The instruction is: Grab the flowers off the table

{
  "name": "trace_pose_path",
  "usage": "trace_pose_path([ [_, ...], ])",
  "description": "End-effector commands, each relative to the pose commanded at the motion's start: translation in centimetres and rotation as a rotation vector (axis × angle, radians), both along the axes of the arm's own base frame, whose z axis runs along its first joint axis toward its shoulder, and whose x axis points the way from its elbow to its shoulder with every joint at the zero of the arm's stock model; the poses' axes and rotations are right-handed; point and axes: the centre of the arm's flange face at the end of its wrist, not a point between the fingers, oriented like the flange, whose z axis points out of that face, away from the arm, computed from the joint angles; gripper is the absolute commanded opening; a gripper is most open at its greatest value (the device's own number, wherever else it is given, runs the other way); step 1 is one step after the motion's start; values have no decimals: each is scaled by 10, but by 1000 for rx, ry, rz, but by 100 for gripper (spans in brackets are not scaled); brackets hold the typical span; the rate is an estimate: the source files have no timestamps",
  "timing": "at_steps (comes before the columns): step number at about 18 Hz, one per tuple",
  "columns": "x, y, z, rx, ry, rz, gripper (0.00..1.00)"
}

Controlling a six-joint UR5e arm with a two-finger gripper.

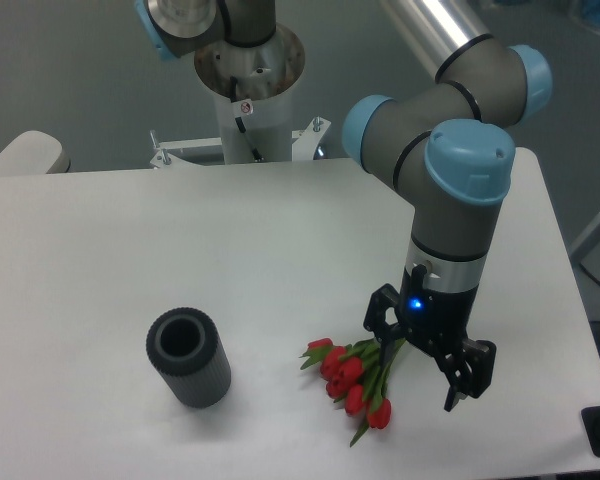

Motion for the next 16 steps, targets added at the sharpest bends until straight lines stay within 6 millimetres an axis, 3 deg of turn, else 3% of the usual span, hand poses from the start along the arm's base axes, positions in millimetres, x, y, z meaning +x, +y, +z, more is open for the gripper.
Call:
trace_pose_path([
  [5, -2, -3, -1, -5, -3, 2, 100],
  [9, 2, -7, -14, -23, -35, 12, 100],
  [12, 2, -8, -10, -20, -31, 14, 100],
  [16, 6, -15, -31, -67, -51, 27, 100],
])
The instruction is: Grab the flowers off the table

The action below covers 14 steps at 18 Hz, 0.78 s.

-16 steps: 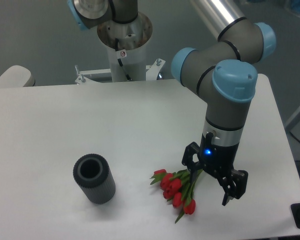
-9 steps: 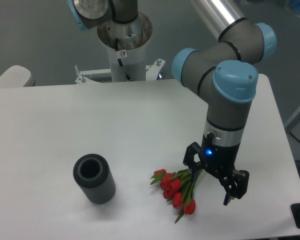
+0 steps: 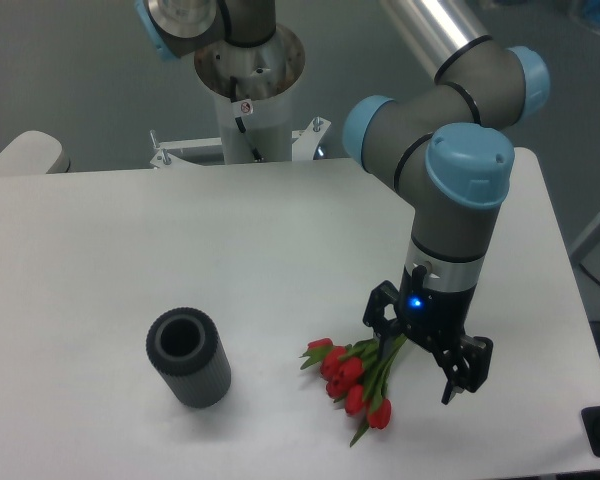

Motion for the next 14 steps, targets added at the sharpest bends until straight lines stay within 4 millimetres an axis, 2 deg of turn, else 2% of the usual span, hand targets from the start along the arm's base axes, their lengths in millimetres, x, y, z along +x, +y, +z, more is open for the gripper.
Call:
trace_pose_path([
  [4, -2, -14, -35, -161, 35, 40, 100],
  [6, -6, -14, -47, -183, 30, 44, 100],
  [9, -10, -15, -76, -234, 6, 52, 100],
  [14, -7, -24, -109, -283, -33, 69, 100],
])
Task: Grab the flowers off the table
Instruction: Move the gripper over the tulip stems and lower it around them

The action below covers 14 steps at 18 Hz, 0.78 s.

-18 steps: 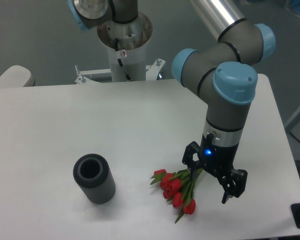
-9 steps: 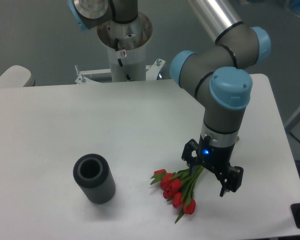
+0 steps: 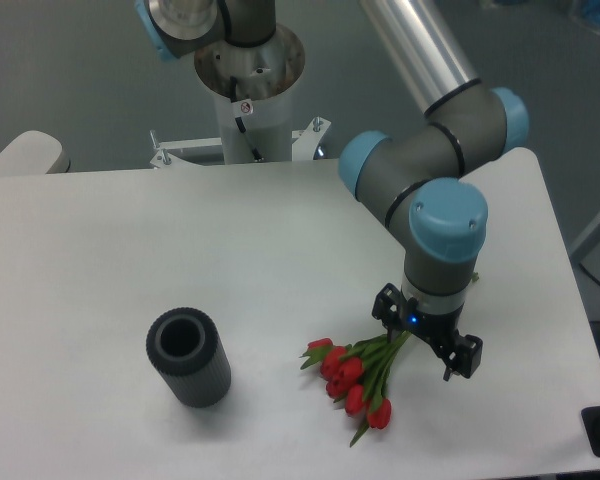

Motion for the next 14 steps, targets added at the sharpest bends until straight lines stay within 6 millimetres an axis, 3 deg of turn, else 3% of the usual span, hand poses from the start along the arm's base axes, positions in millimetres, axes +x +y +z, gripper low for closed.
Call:
trace_pose_path([
  [7, 17, -14, -33, -24, -55, 59, 100],
  [14, 35, -24, -53, -8, -29, 44, 100],
])
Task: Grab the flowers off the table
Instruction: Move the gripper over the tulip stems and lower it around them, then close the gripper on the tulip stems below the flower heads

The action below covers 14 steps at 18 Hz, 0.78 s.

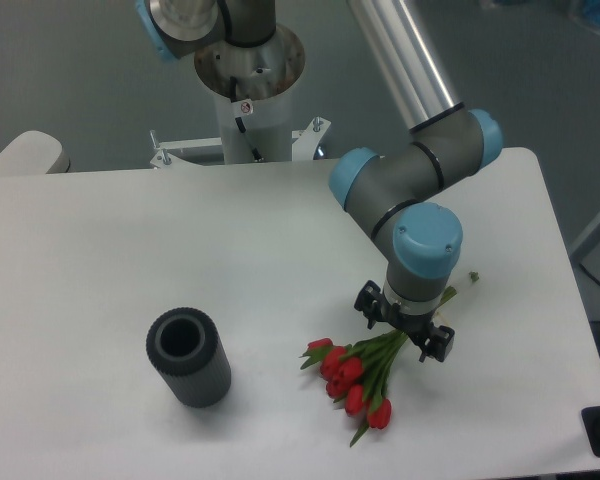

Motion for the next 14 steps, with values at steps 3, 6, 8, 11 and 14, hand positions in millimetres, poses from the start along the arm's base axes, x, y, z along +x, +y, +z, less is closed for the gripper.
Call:
trace_pose_path([
  [3, 9, -1, -11, -8, -11, -9, 100],
  [6, 13, 1, -13, -7, -8, -24, 100],
  [8, 21, 10, -20, -11, -13, -35, 100],
  [11, 20, 12, -21, -1, -1, -35, 100],
  [14, 17, 14, -25, 7, 15, -43, 100],
])
